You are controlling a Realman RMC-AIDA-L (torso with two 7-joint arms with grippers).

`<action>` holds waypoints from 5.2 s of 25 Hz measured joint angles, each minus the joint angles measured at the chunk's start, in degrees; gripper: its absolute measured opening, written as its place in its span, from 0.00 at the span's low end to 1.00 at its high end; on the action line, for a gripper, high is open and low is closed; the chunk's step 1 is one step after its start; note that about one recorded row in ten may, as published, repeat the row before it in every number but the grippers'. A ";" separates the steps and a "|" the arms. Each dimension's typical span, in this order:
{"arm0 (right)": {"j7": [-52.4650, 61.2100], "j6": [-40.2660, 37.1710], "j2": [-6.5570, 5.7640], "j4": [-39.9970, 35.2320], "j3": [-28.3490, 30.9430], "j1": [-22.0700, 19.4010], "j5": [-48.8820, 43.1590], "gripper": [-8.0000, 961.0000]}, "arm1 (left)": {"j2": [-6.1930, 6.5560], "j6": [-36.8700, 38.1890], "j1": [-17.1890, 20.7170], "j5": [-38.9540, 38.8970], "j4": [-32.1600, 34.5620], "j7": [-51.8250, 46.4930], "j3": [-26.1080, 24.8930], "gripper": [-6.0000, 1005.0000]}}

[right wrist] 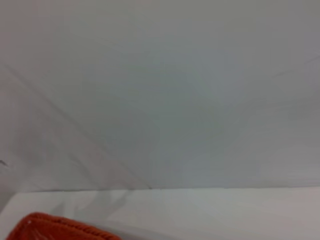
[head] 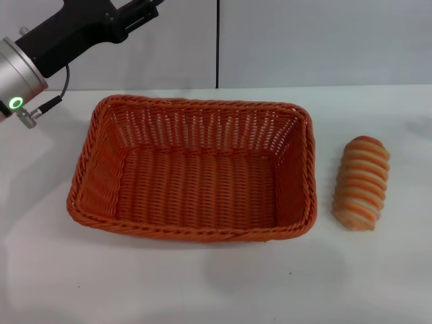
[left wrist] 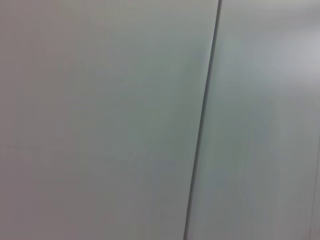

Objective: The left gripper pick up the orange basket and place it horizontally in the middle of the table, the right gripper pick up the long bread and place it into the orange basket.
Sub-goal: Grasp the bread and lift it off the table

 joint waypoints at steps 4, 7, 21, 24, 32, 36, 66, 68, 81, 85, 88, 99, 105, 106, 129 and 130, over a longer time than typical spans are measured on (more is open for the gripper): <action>-13.74 4.12 5.86 -0.73 0.56 -0.33 2.09 0.53 | 0.05 0.31 -0.02 -0.68 -0.27 0.46 0.39 0.81; -19.50 4.80 7.17 -0.84 0.35 -1.76 3.86 0.53 | 0.15 0.39 -0.06 -0.82 -0.30 0.27 0.26 0.81; -32.85 8.93 10.78 0.27 -0.03 -6.47 4.32 0.52 | 0.18 -0.26 -3.54 -1.52 -1.89 0.73 -0.17 0.81; -35.20 10.18 11.70 0.89 0.28 -6.69 4.35 0.52 | 0.14 -0.47 -5.06 -1.53 -3.68 0.97 -0.23 0.81; -28.94 8.48 10.96 0.94 -0.48 -5.05 4.08 0.52 | 0.11 -0.76 -5.95 -1.53 -4.44 1.01 -0.22 0.81; -17.70 4.80 7.43 1.02 -3.43 -3.66 3.49 0.52 | 0.11 -0.76 -6.03 -1.53 -4.66 1.01 -0.21 0.81; 9.10 4.65 3.07 1.12 -20.48 5.56 -3.72 0.51 | 0.12 1.24 -5.69 -1.53 -6.46 1.89 0.06 0.81; 8.87 5.90 3.61 1.20 -21.45 5.87 -3.73 0.50 | 0.12 1.25 -5.72 -1.53 -6.49 1.89 0.05 0.81; 7.92 12.80 3.92 1.10 -25.29 7.06 -4.30 0.50 | 0.03 1.27 -5.56 -2.71 -7.17 1.84 0.30 0.81; 6.85 13.56 4.26 1.13 -25.51 7.33 -4.21 0.50 | 0.03 1.27 -5.61 -2.88 -7.19 1.84 0.31 0.81; 6.26 14.09 4.43 1.80 -25.75 7.87 -4.37 0.50 | 0.02 1.43 -5.79 -3.30 -7.52 1.83 0.35 0.81; 5.58 15.10 5.72 2.19 -26.83 8.12 -4.43 0.49 | 0.02 1.80 -6.07 -3.64 -7.89 1.49 0.40 0.81; 5.42 16.82 6.16 3.83 -28.73 8.84 -4.45 0.49 | 0.02 2.37 -6.05 -3.64 -7.89 1.17 0.40 0.81; 5.41 17.13 6.17 4.21 -28.93 9.03 -4.54 0.49 | 0.02 2.37 -6.05 -3.64 -7.89 1.17 0.40 0.81; 4.36 16.75 7.78 1.55 -28.76 7.96 -4.83 0.42 | 0.21 3.48 -5.36 -4.95 -9.29 1.26 0.10 0.81; 4.35 16.35 7.79 1.26 -28.69 7.94 -4.79 0.41 | 0.21 3.62 -5.31 -4.96 -9.29 1.28 0.07 0.81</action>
